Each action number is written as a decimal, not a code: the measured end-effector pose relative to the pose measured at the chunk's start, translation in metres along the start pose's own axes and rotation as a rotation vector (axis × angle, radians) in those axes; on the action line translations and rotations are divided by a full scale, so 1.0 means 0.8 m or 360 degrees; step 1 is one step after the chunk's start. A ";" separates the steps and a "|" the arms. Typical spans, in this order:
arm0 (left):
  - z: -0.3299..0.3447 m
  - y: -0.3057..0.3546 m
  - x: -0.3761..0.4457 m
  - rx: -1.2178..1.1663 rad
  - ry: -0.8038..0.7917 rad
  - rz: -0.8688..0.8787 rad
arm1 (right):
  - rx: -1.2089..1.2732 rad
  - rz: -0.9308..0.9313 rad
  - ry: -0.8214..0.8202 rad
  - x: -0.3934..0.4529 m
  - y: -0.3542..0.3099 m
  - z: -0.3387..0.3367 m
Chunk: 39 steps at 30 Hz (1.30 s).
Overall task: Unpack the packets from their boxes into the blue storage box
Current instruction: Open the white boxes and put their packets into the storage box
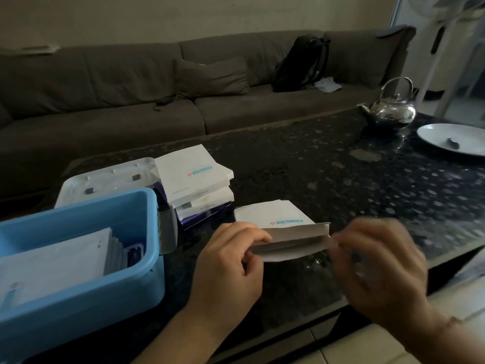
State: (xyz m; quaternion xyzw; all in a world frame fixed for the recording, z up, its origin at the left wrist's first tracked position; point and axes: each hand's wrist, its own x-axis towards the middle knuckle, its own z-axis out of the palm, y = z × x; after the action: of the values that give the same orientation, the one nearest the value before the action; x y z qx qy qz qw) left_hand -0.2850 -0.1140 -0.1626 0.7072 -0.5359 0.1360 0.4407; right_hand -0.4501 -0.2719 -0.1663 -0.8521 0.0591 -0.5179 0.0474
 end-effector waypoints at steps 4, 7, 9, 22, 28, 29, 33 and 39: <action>0.000 0.003 0.001 -0.0066 0.0008 0.0019 | -0.0051 -0.0267 -0.0339 -0.007 -0.028 0.014; 0.000 0.004 0.001 -0.0081 -0.0009 0.0024 | -0.0215 -0.0200 -0.0394 -0.011 -0.031 0.029; -0.001 0.005 0.002 -0.0078 -0.0018 0.0030 | -0.0305 -0.0182 -0.0367 -0.011 -0.032 0.034; -0.004 0.007 0.008 -0.0270 -0.0078 -0.0062 | -0.0593 -0.0033 -0.0544 -0.007 -0.049 0.053; -0.005 0.008 0.010 -0.0321 -0.0145 -0.0065 | -0.0600 0.0101 -0.0663 -0.012 -0.052 0.052; -0.005 0.008 0.010 -0.0329 -0.0162 -0.0066 | -0.0588 0.0126 -0.0677 -0.011 -0.052 0.052; -0.005 0.010 0.008 -0.0363 -0.0204 -0.0094 | -0.0554 0.0198 -0.0702 -0.015 -0.056 0.052; 0.000 0.010 0.003 -0.0306 -0.0273 -0.0066 | -0.0700 0.0114 -0.0660 -0.023 -0.052 0.055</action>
State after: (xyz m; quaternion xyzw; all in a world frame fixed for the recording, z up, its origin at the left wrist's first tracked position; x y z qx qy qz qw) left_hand -0.2914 -0.1160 -0.1575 0.6815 -0.5675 0.0139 0.4617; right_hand -0.4173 -0.2270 -0.1969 -0.9269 0.1890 -0.3055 -0.1090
